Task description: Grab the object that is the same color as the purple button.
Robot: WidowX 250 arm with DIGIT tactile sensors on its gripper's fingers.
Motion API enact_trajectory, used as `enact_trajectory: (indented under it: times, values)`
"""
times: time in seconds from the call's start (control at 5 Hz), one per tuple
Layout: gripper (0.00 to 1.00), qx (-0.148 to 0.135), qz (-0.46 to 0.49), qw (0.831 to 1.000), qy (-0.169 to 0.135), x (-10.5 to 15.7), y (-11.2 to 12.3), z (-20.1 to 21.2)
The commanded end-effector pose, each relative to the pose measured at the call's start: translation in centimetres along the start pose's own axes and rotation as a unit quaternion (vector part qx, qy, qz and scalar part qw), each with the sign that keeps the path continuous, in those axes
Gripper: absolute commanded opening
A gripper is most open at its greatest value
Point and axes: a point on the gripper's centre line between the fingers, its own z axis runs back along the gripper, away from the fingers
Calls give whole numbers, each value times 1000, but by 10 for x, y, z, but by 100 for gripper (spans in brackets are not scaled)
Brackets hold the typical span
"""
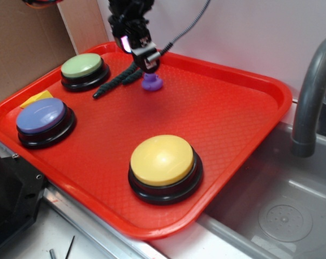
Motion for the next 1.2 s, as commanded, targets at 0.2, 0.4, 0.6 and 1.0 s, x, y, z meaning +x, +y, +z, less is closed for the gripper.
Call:
enact_trajectory:
  times: [0.2, 0.4, 0.6, 1.0]
  values:
    - [100, -16, -37, 998, -43, 4, 3, -15]
    - [100, -9, -51, 998, -35, 3, -2, -16]
    - [100, -9, -51, 998, -35, 3, -2, -16]
    - [100, -1, -87, 996, -10, 9, -7, -32]
